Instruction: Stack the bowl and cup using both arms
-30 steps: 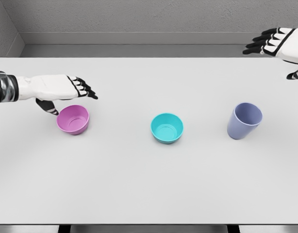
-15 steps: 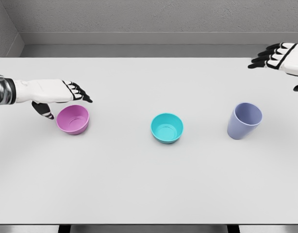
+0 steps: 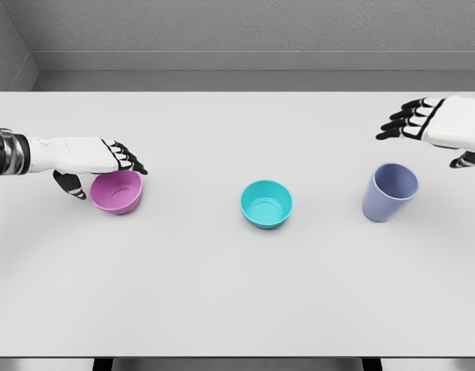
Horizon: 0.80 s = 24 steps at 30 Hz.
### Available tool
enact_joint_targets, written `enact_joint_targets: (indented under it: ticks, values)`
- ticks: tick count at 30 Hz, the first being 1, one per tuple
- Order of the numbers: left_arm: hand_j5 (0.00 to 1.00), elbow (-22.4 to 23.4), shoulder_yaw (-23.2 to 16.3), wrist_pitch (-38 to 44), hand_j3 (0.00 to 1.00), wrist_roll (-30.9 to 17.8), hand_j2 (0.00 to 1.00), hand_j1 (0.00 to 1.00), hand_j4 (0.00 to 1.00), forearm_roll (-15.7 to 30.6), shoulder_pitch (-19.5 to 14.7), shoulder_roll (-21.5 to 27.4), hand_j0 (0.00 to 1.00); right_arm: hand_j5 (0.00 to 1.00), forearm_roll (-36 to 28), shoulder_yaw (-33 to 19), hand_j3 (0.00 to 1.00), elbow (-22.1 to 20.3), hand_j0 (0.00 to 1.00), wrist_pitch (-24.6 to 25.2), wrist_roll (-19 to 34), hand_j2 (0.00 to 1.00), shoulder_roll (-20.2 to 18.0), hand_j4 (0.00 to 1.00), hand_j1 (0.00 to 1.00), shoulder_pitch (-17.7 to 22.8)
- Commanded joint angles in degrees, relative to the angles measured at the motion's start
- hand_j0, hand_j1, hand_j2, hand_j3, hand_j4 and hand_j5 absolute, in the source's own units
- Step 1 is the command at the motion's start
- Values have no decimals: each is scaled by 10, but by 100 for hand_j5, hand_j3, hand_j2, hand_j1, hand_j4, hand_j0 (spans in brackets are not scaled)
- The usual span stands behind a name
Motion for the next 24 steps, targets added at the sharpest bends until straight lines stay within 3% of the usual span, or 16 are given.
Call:
enact_joint_targets:
  ticks: [1, 16, 24]
  values:
    - [100, 1, 0, 1, 100, 0, 100, 100, 100, 3, 0, -1, 100, 100, 3, 15, 100, -2, 100, 1, 0, 100, -1, 100, 100, 0]
    - [100, 0, -12, 1, 100, 0, 100, 100, 100, 2, 6, -5, 100, 100, 30, 42, 100, -30, 100, 1, 0, 100, 3, 100, 100, 0]
    - [100, 0, -12, 1, 100, 0, 100, 100, 100, 2, 5, -6, 100, 100, 44, 49, 100, -24, 100, 1, 0, 100, 8, 100, 100, 2]
